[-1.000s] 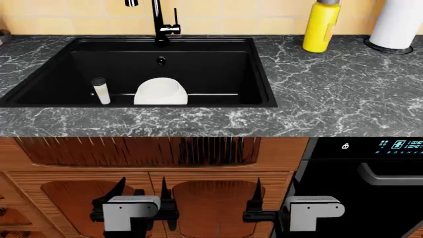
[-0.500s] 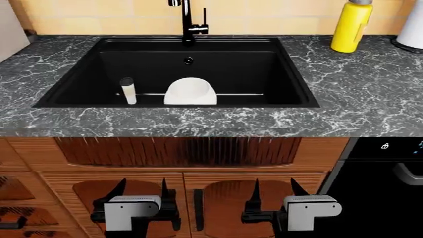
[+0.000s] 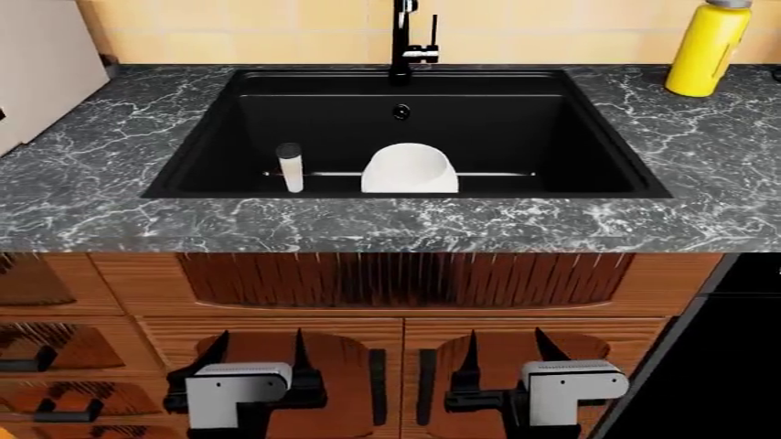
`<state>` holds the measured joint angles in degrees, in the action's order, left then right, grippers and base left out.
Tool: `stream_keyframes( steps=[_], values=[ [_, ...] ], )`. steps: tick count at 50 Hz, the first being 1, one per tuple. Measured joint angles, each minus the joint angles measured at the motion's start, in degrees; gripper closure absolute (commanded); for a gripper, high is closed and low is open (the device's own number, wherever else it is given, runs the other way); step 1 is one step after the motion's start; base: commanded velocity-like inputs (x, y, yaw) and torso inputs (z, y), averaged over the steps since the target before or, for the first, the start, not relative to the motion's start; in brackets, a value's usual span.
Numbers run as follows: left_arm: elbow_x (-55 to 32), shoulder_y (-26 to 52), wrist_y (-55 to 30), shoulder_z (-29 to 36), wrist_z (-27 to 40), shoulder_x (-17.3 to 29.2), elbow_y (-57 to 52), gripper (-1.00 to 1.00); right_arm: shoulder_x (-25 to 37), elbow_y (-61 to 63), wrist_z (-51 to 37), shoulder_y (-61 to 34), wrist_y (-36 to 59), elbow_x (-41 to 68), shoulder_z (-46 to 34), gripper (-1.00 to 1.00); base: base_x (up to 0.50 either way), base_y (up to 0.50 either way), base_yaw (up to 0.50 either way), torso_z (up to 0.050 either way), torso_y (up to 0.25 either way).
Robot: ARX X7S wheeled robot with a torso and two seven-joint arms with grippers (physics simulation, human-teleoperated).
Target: Pick the cup and bowl from the sink and place them on the counter for drying.
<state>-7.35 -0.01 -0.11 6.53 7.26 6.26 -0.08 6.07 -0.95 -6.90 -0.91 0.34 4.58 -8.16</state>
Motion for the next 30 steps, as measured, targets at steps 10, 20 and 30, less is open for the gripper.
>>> stream_keyframes(
  steps=[10, 20, 30],
  values=[
    [-0.9, 0.0, 0.0, 0.5, 0.3, 0.6, 0.0, -1.0, 0.4, -0.1, -0.6, -0.1, -0.1, 0.5, -0.6, -1.0, 0.0, 0.01, 0.0, 0.0, 0.0],
    [-0.9, 0.6, -1.0, 1.3, 1.2, 0.7, 0.2, -1.0, 0.9, -0.1, -1.2, -0.1, -0.3, 1.1, -1.1, -1.0, 0.0, 0.0, 0.0, 0.0, 0.0],
    [-1.5, 0.6, -0.7, 1.7, 1.8, 1.0, 0.1, -1.0, 1.3, 0.0, -1.8, -0.2, -0.4, 1.7, -1.4, -1.0, 0.0, 0.0, 0.0, 0.0, 0.0]
  ],
)
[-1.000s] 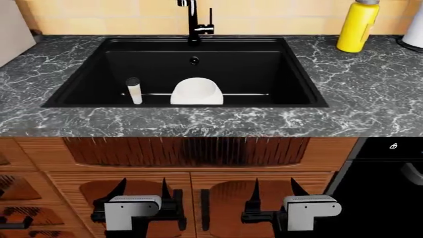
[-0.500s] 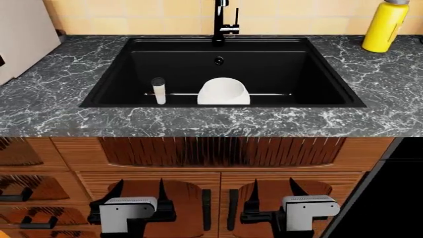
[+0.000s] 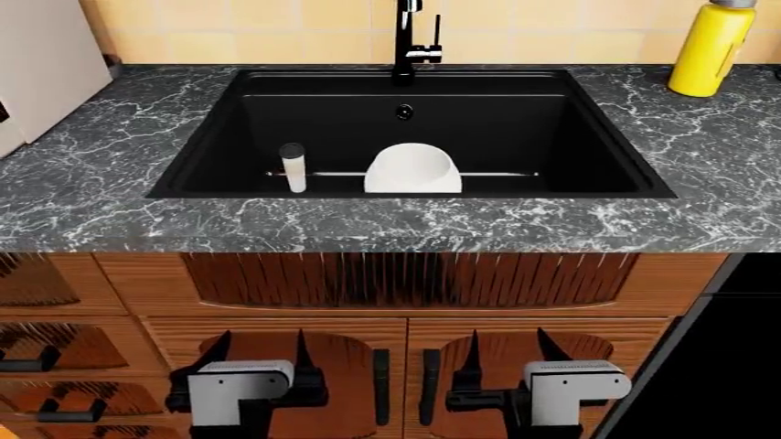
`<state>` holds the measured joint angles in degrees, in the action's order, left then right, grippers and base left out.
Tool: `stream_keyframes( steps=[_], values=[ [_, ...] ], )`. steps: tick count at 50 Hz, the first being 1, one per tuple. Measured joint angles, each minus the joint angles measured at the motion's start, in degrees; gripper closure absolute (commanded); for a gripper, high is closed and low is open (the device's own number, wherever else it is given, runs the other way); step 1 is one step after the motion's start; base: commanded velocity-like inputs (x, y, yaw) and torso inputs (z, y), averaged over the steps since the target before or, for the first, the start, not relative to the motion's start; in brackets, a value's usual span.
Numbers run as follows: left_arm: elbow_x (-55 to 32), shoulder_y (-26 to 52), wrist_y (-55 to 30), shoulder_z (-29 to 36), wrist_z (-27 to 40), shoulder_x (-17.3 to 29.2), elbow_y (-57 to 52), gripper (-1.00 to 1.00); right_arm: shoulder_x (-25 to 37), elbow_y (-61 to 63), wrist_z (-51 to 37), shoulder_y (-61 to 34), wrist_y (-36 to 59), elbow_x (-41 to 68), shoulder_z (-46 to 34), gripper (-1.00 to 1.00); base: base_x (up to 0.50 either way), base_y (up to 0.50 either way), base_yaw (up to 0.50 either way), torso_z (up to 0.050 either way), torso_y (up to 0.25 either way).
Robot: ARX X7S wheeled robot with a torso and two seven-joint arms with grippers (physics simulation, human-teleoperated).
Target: Pick the cup and bowl from the sink and place them on the counter for drying.
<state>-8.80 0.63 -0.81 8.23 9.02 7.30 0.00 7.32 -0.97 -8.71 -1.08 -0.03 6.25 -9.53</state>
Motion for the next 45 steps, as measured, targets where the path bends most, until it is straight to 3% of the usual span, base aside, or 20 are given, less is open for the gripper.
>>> stream_keyframes(
  steps=[8, 45],
  values=[
    [0.0, -0.4, 1.1, 0.3, 0.3, 0.6, 0.0, -1.0, 0.3, -0.1, -0.4, -0.1, 0.0, 0.2, -0.4, -1.0, 0.0, 0.0, 0.0, 0.006, 0.0],
    [-0.6, -0.1, 2.6, 2.0, 1.6, 1.7, 0.3, -1.0, 1.5, -0.3, -2.1, -0.4, -0.1, 1.3, -2.0, -1.0, 0.0, 0.0, 0.0, 0.05, 0.0]
  ],
)
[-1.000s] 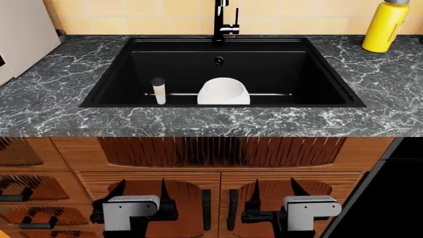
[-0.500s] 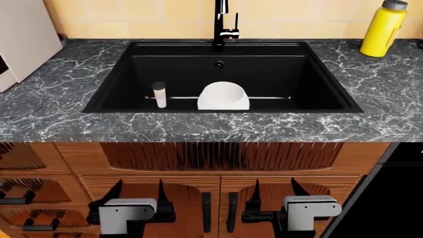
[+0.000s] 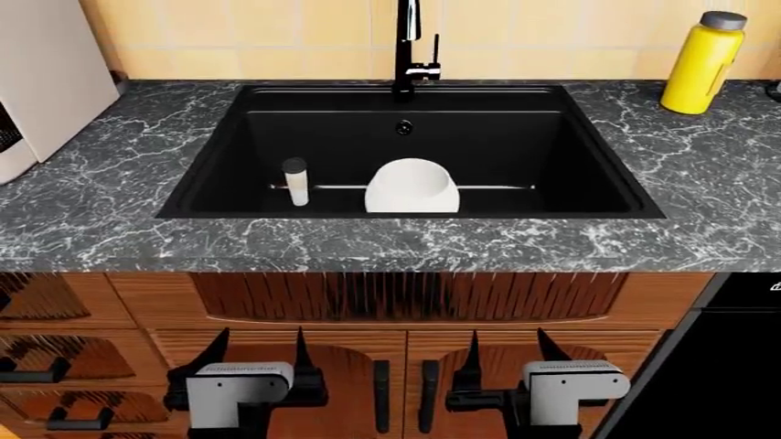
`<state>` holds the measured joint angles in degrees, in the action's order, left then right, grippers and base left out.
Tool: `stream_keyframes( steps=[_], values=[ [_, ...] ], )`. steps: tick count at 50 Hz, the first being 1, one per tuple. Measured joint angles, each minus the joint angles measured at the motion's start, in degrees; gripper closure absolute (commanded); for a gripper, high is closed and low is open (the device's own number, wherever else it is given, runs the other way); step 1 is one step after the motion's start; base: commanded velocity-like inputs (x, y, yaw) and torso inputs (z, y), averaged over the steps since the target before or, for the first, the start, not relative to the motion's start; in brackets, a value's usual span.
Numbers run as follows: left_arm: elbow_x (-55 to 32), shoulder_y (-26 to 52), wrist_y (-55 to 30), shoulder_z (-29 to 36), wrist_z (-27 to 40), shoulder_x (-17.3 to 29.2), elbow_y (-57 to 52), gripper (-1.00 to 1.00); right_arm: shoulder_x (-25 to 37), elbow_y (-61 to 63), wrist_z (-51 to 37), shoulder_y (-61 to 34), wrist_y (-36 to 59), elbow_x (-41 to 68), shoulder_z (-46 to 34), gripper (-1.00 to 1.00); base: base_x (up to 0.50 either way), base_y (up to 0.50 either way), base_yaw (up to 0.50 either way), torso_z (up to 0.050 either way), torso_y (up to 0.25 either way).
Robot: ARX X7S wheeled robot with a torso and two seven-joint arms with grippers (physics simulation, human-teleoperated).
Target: Pick the cup and bowl from the sink and place them on the counter for drying.
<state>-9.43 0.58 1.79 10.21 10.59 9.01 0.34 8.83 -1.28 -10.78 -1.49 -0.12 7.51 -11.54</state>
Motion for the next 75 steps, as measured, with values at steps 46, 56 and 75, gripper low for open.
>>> stream_keyframes(
  steps=[46, 56, 75],
  values=[
    [-2.2, -0.3, 0.2, 1.0, 1.4, 1.5, -1.1, -1.0, 1.2, -0.2, -1.7, -0.5, 0.6, 1.2, -1.5, -1.0, 0.0, 0.0, 0.0, 0.026, 0.0],
    [-6.5, -0.4, -9.0, -0.2, 2.7, 4.1, -10.0, -1.0, 3.9, 10.1, -2.3, -0.6, 9.9, 5.1, -0.3, -1.0, 0.0, 0.0, 0.0, 0.0, 0.0],
    [-32.0, 13.4, -47.7, -8.8, 11.2, 12.8, -35.2, -1.0, 14.7, 36.2, -7.8, -22.9, 56.5, 31.6, 15.0, -1.0, 0.0, 0.0, 0.0, 0.0, 0.0]
  ],
)
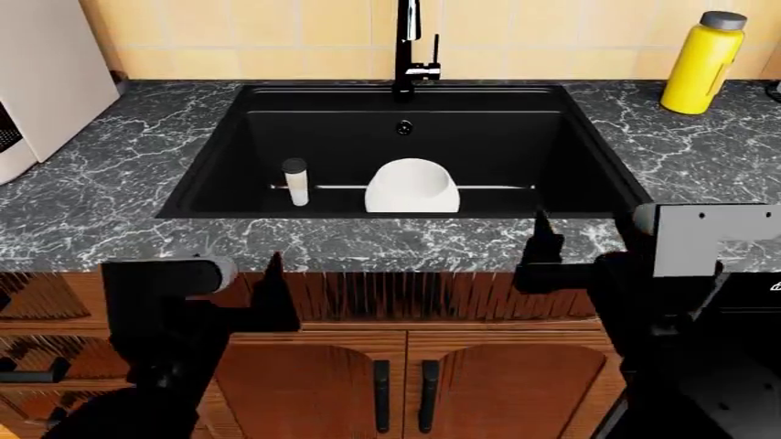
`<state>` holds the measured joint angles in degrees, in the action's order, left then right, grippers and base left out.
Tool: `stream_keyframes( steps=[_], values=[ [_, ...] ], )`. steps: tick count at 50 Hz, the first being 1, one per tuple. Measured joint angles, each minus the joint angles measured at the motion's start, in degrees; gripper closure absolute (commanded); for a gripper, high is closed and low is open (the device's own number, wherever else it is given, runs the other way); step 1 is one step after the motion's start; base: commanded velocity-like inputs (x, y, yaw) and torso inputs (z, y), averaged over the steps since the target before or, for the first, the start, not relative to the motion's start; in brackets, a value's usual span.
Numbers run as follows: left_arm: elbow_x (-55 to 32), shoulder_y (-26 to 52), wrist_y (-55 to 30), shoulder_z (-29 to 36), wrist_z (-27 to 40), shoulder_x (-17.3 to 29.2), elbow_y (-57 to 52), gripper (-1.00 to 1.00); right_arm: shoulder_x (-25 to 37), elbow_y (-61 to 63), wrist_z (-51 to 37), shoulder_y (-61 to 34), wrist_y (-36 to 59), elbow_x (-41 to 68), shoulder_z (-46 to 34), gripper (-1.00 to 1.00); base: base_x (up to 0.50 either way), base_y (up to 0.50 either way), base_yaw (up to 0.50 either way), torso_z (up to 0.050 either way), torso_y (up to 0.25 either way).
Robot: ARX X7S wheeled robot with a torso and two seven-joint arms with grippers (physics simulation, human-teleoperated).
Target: Pick the cup and bowl from the sink and place them on the counter for drying.
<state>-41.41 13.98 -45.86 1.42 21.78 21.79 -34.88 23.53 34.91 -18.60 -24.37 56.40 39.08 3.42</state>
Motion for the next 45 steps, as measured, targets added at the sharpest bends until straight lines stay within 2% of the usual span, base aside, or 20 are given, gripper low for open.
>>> stream_keyframes(
  steps=[10, 21, 29, 45],
  values=[
    [-15.3, 18.0, -18.8, -3.4, 5.1, 3.1, 1.1, -1.0, 2.8, -3.8, -0.9, -18.5, 16.9, 10.6, 3.5, -1.0, 0.0, 0.0, 0.0, 0.0, 0.0],
    [-24.9, 33.2, -30.6, -4.0, 8.7, 3.6, 10.4, -1.0, 4.1, -11.9, 1.0, -29.0, 21.1, 12.4, 0.3, -1.0, 0.01, 0.0, 0.0, 0.0, 0.0],
    [-27.8, 37.3, -33.8, -3.3, 9.9, 3.9, 13.6, -1.0, 5.2, -14.0, 1.7, -30.9, 21.7, 12.5, -1.5, -1.0, 0.28, 0.0, 0.0, 0.0, 0.0],
    [-30.6, 40.0, -36.1, -1.5, 12.0, 4.7, 16.5, -1.0, 6.4, -15.3, 1.9, -31.2, 21.5, 12.7, -2.8, -1.0, 0.48, 0.0, 0.0, 0.0, 0.0]
  ],
)
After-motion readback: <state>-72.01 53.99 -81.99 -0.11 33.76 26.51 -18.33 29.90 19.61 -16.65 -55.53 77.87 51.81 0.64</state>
